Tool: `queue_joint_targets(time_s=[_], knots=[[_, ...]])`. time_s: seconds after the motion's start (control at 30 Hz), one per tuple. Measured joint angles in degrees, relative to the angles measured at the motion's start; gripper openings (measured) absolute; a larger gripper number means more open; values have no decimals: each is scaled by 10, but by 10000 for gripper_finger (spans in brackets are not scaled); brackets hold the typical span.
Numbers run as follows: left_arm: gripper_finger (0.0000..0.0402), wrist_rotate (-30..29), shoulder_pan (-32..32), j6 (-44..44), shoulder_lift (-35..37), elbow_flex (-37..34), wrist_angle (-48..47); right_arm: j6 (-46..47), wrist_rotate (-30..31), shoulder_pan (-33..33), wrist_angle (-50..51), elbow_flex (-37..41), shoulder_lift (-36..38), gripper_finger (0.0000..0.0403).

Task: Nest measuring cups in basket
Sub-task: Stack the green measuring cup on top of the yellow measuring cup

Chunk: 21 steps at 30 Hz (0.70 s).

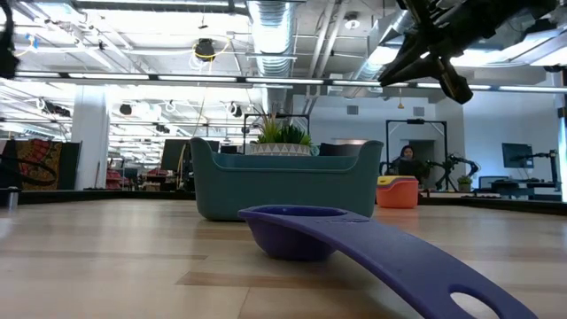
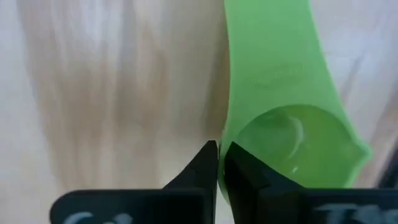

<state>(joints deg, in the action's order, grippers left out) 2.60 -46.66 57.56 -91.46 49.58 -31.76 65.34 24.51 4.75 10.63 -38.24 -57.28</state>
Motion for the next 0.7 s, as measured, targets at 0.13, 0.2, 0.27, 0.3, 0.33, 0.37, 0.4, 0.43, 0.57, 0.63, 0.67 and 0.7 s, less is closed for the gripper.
queue_joint_targets(time_s=[0.13, 0.2, 0.27, 0.3, 0.33, 0.37, 0.4, 0.43, 0.57, 0.63, 0.67, 0.7], knots=[[12, -4, 31, -171, 0, 2, -25, 0, 0, 0, -7, 0, 0, 52], [8, -21, 45, -269, 0, 6, -38, 0, 0, 0, -14, 0, 0, 52], [5, -43, 58, -367, 0, 10, -51, 0, 0, 0, -18, 0, 0, 52], [5, -56, 65, -411, 0, 13, -58, 0, 0, 0, -22, 0, 0, 52], [5, -67, 73, -449, 0, 16, -65, 0, 0, 0, -27, 0, 0, 52], [5, -76, 80, -482, 0, 19, -68, 0, 0, 0, -30, 0, 0, 52], [7, -83, 87, -510, 0, 21, -71, 0, 0, 0, -30, 0, 0, 52], [9, -89, 94, -532, 0, 23, -74, 0, 0, 0, -31, 0, 0, 52], [29, -101, 112, -577, 0, 25, -84, 0, 0, 0, -33, 0, 0, 52], [41, -101, 117, -589, 0, 25, -84, 1, 0, 0, -34, 0, 0, 52], [49, -101, 118, -596, 0, 25, -84, 2, 0, 0, -34, 0, 0, 52], [56, -101, 119, -601, 0, 25, -84, 2, 0, 0, -34, 0, 0, 52]])
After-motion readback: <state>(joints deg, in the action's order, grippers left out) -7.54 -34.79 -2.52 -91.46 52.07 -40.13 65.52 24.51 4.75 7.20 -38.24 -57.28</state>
